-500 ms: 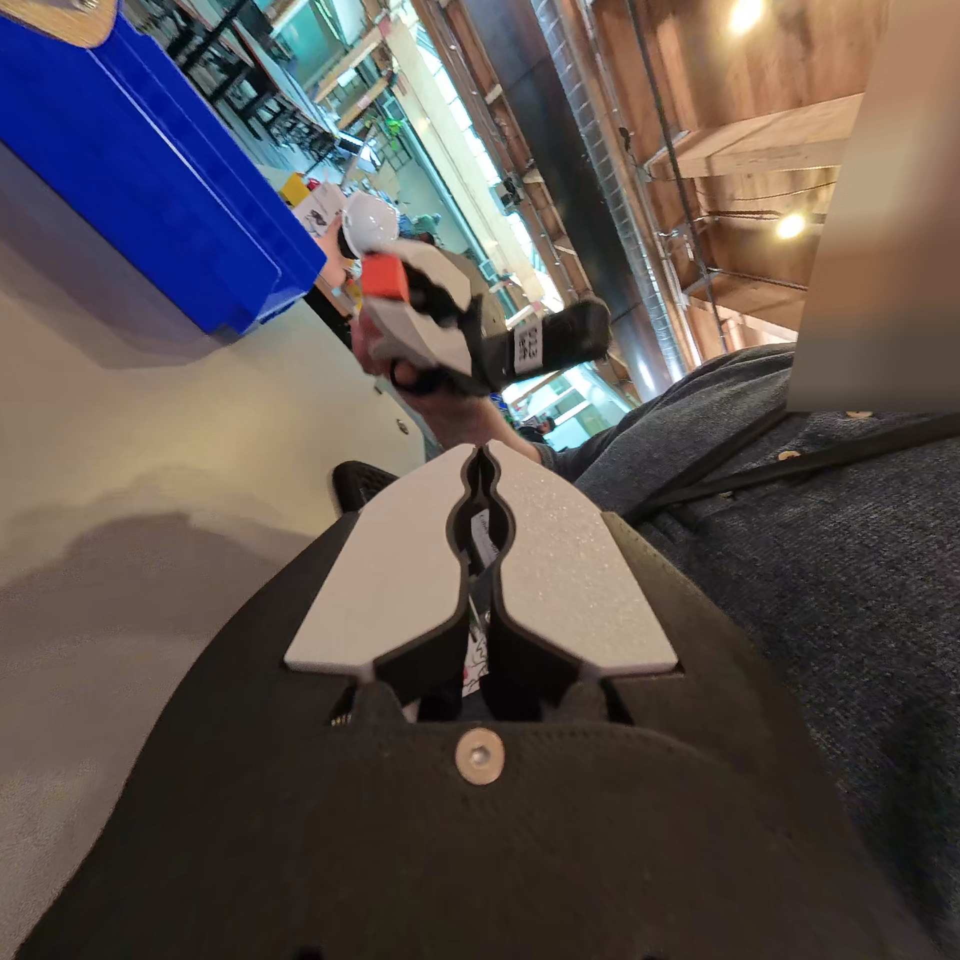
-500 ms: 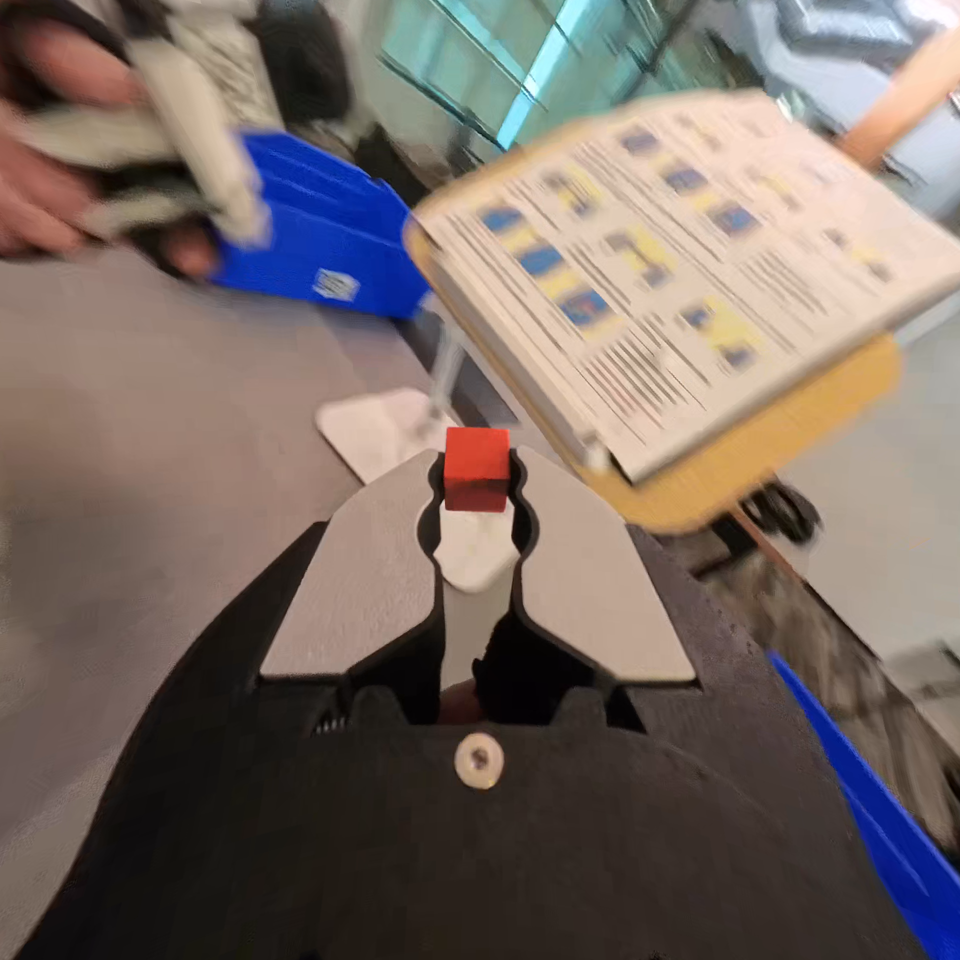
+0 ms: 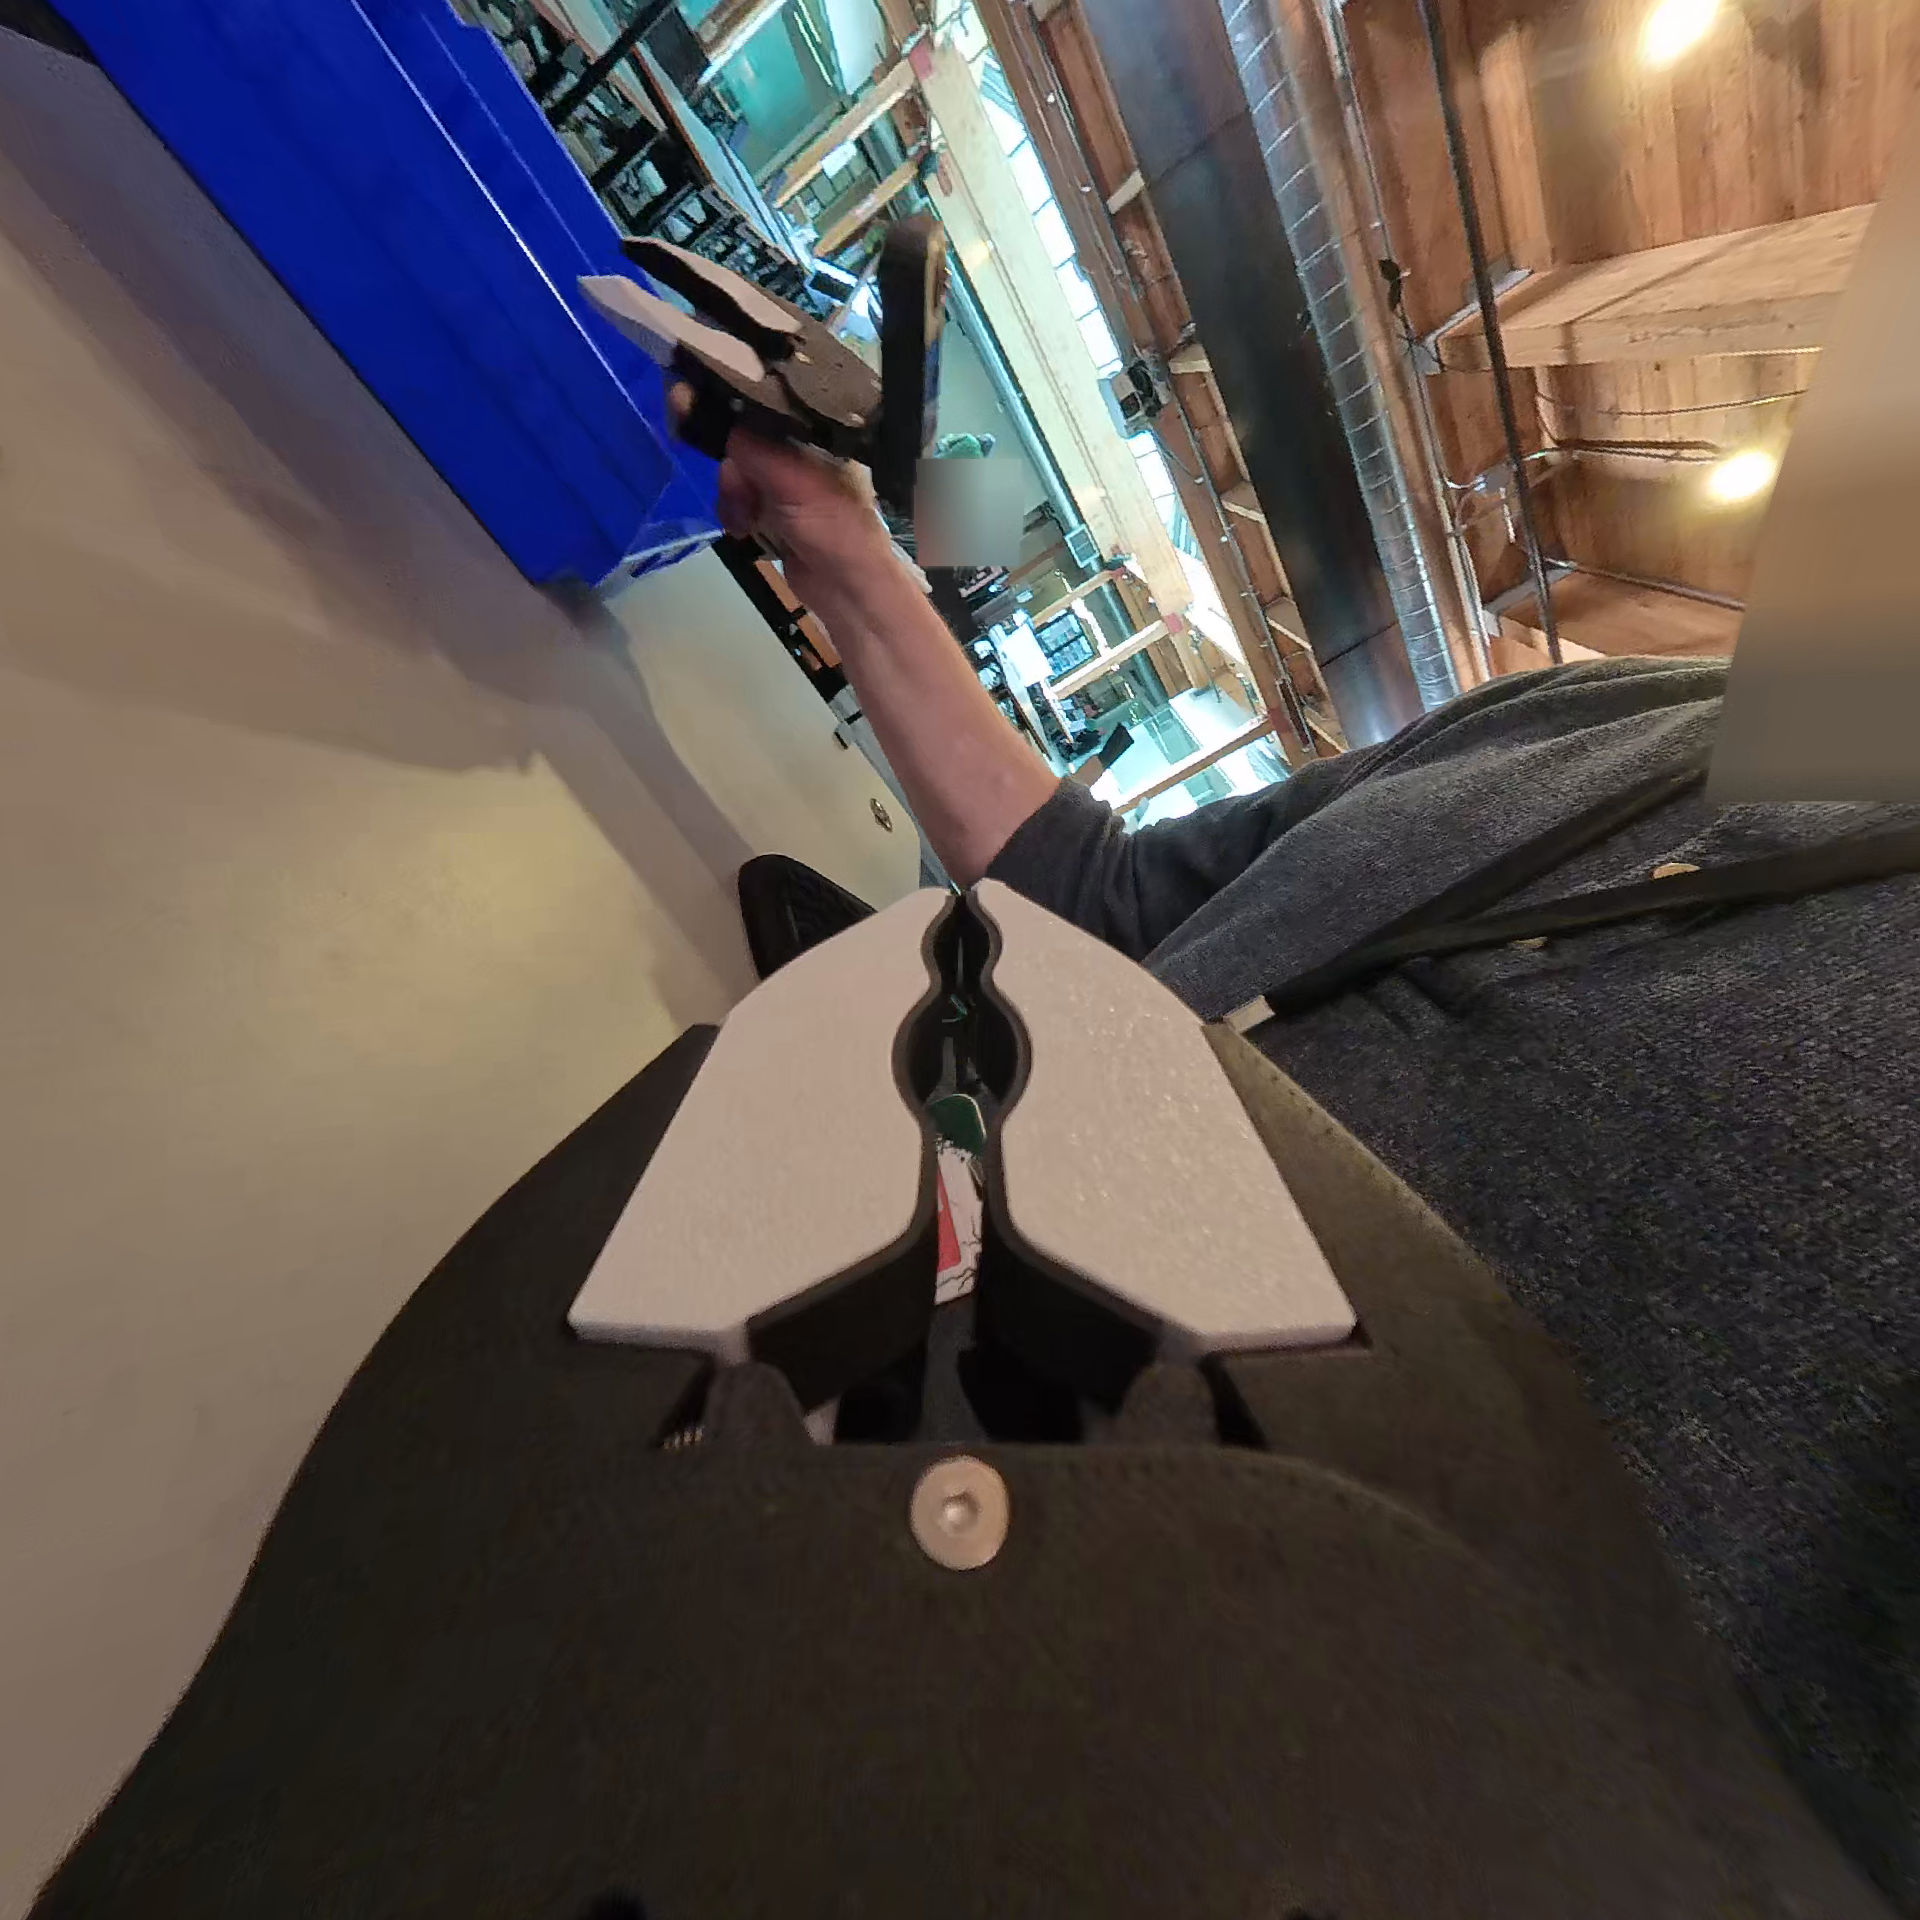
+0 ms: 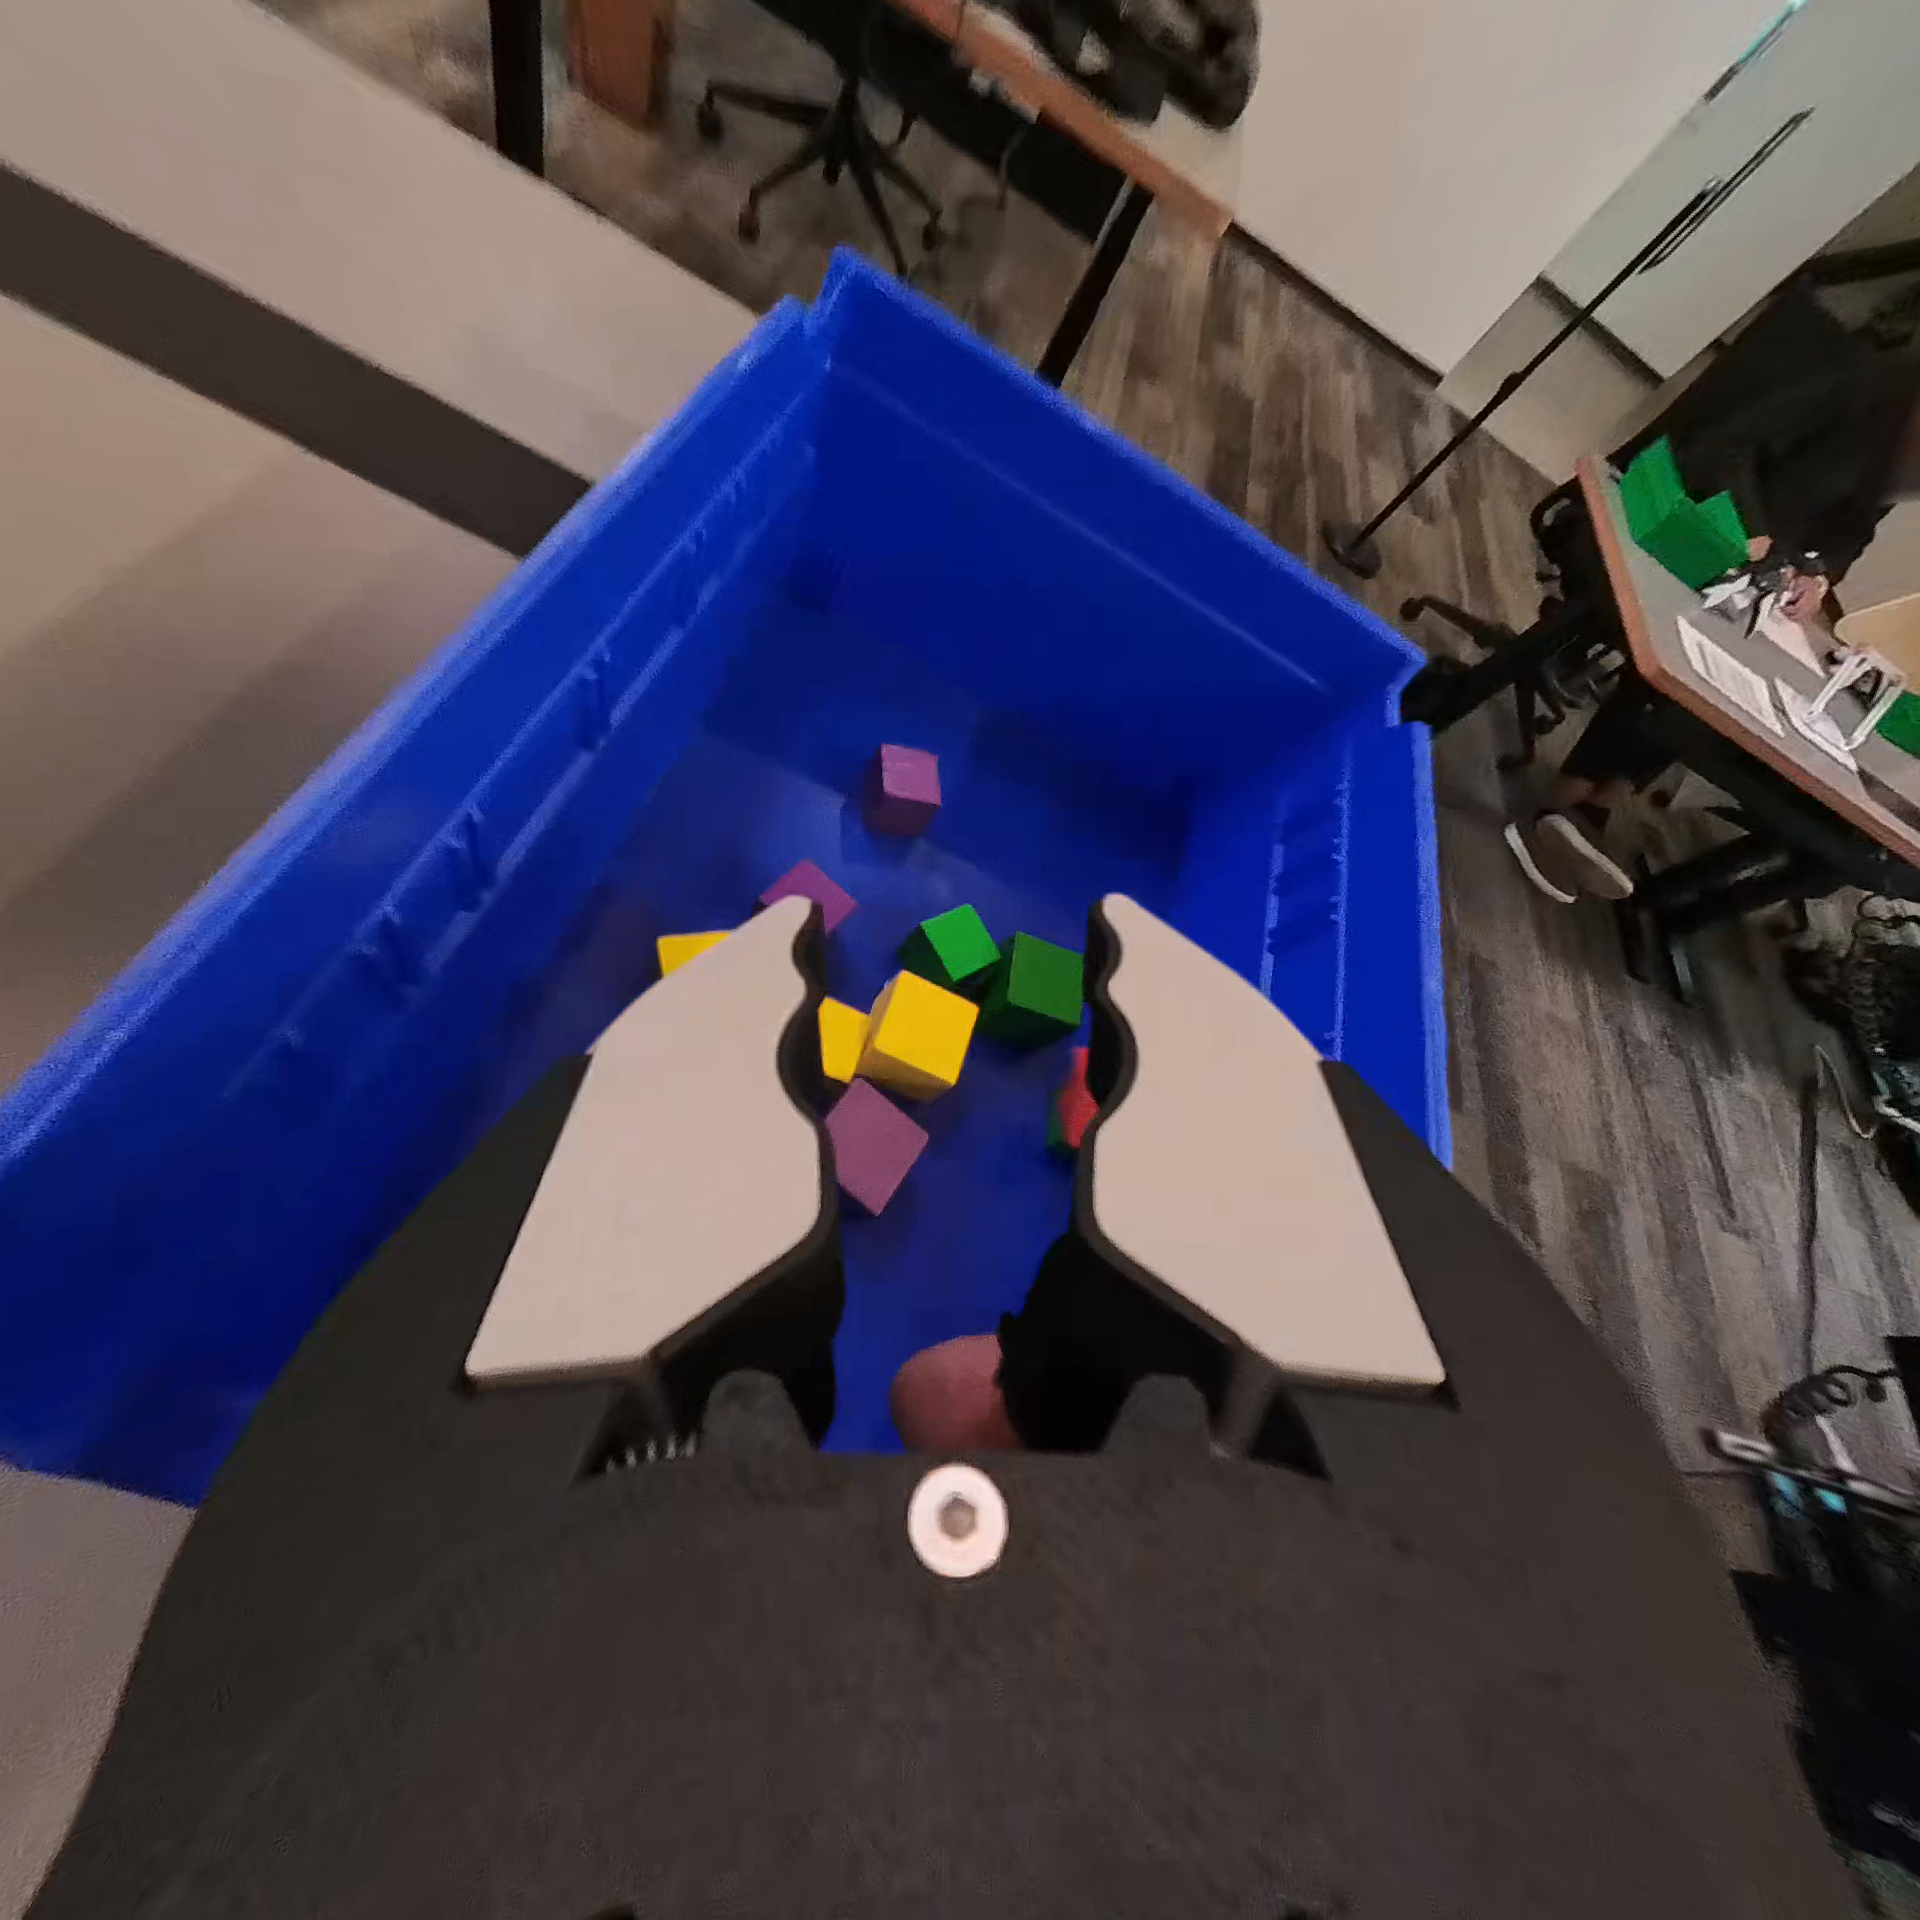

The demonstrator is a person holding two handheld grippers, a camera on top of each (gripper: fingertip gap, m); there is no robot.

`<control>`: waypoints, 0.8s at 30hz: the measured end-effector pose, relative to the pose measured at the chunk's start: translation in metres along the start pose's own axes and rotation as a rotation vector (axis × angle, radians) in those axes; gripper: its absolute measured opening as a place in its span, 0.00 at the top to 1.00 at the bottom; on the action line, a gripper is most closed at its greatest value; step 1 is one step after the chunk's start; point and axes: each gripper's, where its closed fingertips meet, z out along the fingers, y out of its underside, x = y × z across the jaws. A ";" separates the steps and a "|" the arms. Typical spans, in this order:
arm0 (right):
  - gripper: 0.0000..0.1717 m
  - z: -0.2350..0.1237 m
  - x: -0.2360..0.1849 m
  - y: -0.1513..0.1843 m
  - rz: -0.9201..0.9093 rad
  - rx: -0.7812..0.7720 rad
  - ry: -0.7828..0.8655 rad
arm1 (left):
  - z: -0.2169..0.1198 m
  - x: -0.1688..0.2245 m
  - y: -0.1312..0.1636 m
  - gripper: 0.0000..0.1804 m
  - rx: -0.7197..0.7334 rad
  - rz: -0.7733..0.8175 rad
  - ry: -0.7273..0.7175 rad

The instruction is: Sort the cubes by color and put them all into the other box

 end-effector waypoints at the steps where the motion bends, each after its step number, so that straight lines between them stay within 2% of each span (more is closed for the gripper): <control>1: 0.74 -0.006 0.003 -0.004 0.033 0.032 0.013 | -0.004 0.000 -0.001 1.00 0.009 0.002 -0.011; 5: 0.80 -0.032 0.006 -0.008 0.107 0.097 0.058 | -0.024 -0.006 -0.007 1.00 0.053 0.014 -0.071; 9: 0.84 -0.053 -0.017 -0.011 0.113 0.132 0.030 | -0.051 -0.017 -0.020 1.00 0.070 0.065 -0.182; 12: 0.84 -0.068 -0.040 -0.019 0.084 0.172 -0.005 | -0.087 -0.032 -0.041 1.00 0.086 0.139 -0.355; 15: 0.85 -0.082 -0.062 -0.031 0.041 0.219 -0.041 | -0.138 -0.039 -0.072 0.98 0.099 0.245 -0.559; 17: 0.86 -0.090 -0.074 -0.038 0.008 0.244 -0.060 | -0.179 -0.048 -0.090 0.95 0.016 0.373 -0.765; 19: 0.86 -0.096 -0.084 -0.045 -0.011 0.266 -0.084 | -0.216 -0.057 -0.099 0.92 -0.155 0.503 -0.924; 24: 0.87 -0.103 -0.104 -0.056 -0.038 0.290 -0.141 | -0.285 -0.093 -0.110 0.88 -0.555 0.654 -1.099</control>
